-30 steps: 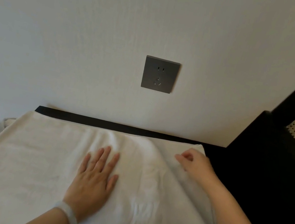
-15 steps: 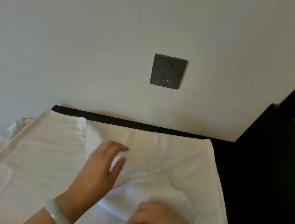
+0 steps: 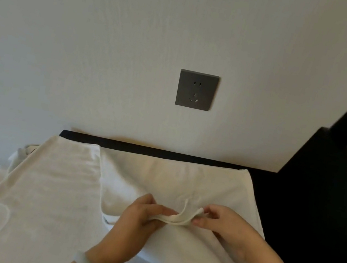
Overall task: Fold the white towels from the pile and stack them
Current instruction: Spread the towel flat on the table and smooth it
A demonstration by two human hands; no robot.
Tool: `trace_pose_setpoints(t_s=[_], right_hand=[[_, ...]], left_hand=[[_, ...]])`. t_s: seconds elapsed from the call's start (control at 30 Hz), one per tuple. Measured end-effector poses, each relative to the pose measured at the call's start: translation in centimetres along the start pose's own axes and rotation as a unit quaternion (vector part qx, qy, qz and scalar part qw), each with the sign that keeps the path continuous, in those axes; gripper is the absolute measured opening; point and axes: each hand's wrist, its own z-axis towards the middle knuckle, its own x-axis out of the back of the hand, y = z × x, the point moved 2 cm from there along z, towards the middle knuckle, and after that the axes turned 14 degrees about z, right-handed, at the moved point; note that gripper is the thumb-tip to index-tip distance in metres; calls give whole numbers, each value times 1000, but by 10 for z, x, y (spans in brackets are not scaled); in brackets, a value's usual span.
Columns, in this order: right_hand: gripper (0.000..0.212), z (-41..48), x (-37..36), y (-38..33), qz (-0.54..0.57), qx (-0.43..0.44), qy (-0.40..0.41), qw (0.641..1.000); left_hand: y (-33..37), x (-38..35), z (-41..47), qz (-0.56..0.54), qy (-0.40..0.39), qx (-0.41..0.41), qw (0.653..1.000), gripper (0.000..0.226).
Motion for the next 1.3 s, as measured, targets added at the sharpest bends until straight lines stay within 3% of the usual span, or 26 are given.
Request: trace_pose_setpoints(t_s=[0.07, 0.13, 0.23, 0.3, 0.37, 0.47, 0.63, 0.8, 0.93, 1.07, 1.3], right_hand=[[17, 2, 0, -11, 19, 17, -63, 998], [18, 9, 12, -26, 10, 62, -56, 996], [23, 29, 57, -55, 54, 117, 50, 990], [20, 47, 92, -63, 65, 122, 146, 980], [12, 67, 115, -56, -11, 107, 234, 966], [20, 89, 130, -38, -92, 64, 278, 954], [35, 96, 136, -31, -155, 93, 276, 944], [39, 94, 133, -33, -104, 151, 180, 966], [30, 92, 146, -31, -78, 177, 227, 954], [34, 93, 151, -26, -171, 181, 246, 937], [31, 93, 157, -37, -306, 212, 160, 914]], left_hand=[[9, 6, 19, 5, 16, -32, 999, 44], [21, 14, 45, 11, 34, -73, 997, 40], [34, 17, 88, 104, 86, -104, 985, 34], [33, 14, 111, 195, 111, -68, 972, 42], [19, 8, 123, 255, 83, -20, 963, 48], [-12, 0, 122, 325, 22, 15, 945, 48], [-51, 8, 121, 392, -17, 18, 920, 46], [-60, 21, 146, 439, -75, -2, 895, 33], [-62, 29, 164, 393, -58, -34, 917, 11], [-74, 29, 170, 380, -76, -13, 922, 16], [-80, 40, 174, 329, -176, -68, 925, 28]])
